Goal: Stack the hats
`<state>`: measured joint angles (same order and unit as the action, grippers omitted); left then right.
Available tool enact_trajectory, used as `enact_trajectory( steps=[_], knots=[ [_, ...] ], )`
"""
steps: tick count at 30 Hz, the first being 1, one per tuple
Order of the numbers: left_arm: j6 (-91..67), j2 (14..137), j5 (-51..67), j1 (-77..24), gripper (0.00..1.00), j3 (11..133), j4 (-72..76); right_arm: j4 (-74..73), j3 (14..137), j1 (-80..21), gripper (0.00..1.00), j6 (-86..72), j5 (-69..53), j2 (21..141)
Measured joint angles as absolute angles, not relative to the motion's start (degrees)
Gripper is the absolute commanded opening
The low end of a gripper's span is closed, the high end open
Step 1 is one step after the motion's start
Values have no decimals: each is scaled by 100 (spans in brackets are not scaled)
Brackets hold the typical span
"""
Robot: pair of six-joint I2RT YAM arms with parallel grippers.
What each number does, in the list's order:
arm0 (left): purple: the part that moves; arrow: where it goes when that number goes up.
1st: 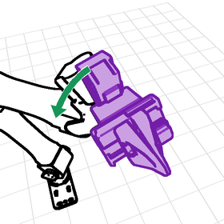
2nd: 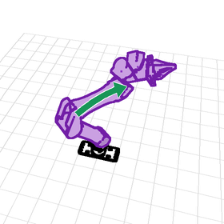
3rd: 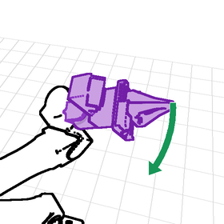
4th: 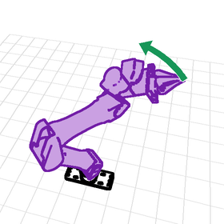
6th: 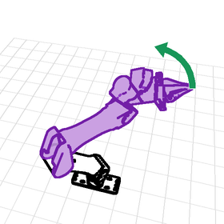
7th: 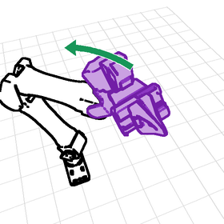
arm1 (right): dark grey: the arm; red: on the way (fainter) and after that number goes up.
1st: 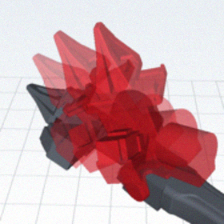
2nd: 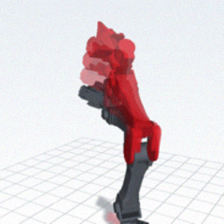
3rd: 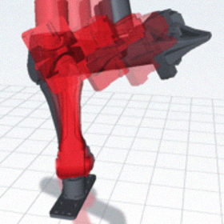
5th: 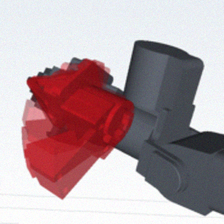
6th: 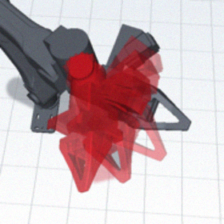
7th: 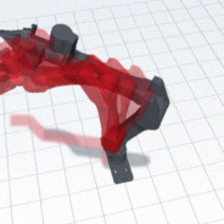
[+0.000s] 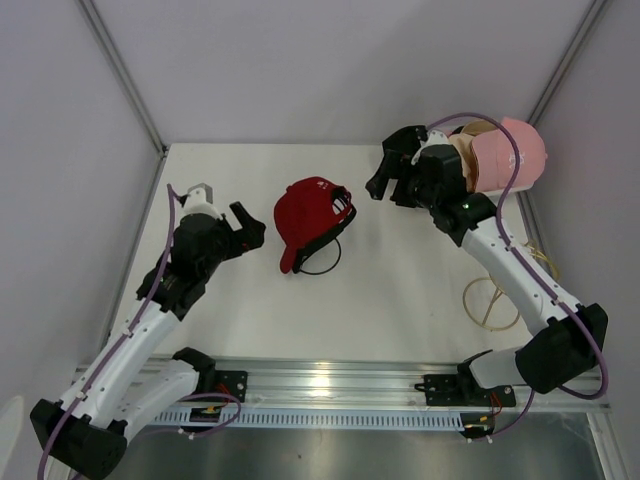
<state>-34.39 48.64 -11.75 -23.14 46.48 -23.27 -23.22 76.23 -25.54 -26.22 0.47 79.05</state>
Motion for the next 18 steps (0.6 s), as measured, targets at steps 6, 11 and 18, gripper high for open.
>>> enact_trajectory(
  steps=[6,11,18],
  knots=[
    [-3253,4842,-1057,-2290,99,4764,-2237,-2309,8075,-2803,90,-2432,-89,8156],
    [-3087,4917,-1035,-2290,99,5041,-2359,-2307,8318,-3350,82,-2449,-89,8654],
    [-2950,4821,-1048,-2290,99,5052,-2436,-2624,8302,-3470,68,-2600,19,9216]
  ],
)
